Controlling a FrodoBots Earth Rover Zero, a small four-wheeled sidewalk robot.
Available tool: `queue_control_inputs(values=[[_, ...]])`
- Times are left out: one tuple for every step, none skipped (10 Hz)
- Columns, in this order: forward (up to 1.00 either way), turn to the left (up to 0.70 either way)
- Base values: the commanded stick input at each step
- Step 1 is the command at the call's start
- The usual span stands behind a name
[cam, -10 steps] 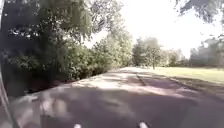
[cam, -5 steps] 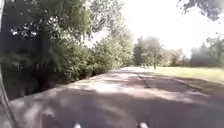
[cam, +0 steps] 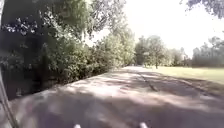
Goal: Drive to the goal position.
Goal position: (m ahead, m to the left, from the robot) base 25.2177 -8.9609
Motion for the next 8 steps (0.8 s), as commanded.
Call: queue_control_inputs(values=[[0.70,0.00],[0.70,-0.03],[0.70,-0.35],[0.70,-0.35],[0.70,-0.35],[0.70,-0.35],[0.70,-0.35],[0.70,-0.35]])
